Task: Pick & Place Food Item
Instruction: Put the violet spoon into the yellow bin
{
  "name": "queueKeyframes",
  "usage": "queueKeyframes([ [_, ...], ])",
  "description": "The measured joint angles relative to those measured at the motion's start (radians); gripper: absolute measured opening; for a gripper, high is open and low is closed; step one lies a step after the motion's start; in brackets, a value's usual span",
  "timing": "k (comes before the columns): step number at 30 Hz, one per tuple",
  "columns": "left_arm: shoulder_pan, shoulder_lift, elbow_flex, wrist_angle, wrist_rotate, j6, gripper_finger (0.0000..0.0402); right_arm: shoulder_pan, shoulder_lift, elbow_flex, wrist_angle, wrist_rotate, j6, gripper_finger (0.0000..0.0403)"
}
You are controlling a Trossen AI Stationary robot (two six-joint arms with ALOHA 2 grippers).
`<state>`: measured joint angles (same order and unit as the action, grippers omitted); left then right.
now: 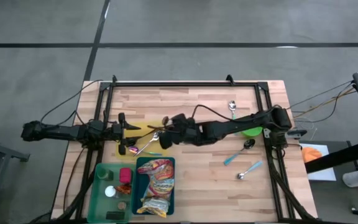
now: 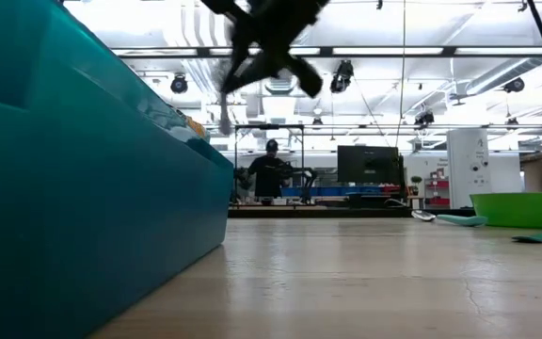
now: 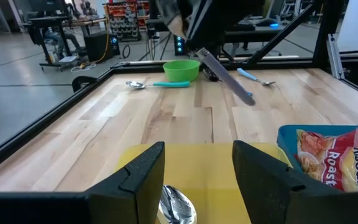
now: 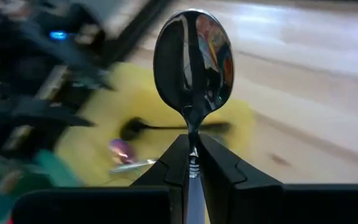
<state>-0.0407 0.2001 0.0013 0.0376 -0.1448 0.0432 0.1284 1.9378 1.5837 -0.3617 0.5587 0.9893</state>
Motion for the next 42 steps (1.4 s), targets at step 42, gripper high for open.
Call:
queueKeyframes([
  [42, 0.0, 0.026, 0.0, 0.0, 0.0, 0.0, 0.0189, -0.048, 0.225, -0.036, 0.261, -0.177, -0.101, 0.0025],
])
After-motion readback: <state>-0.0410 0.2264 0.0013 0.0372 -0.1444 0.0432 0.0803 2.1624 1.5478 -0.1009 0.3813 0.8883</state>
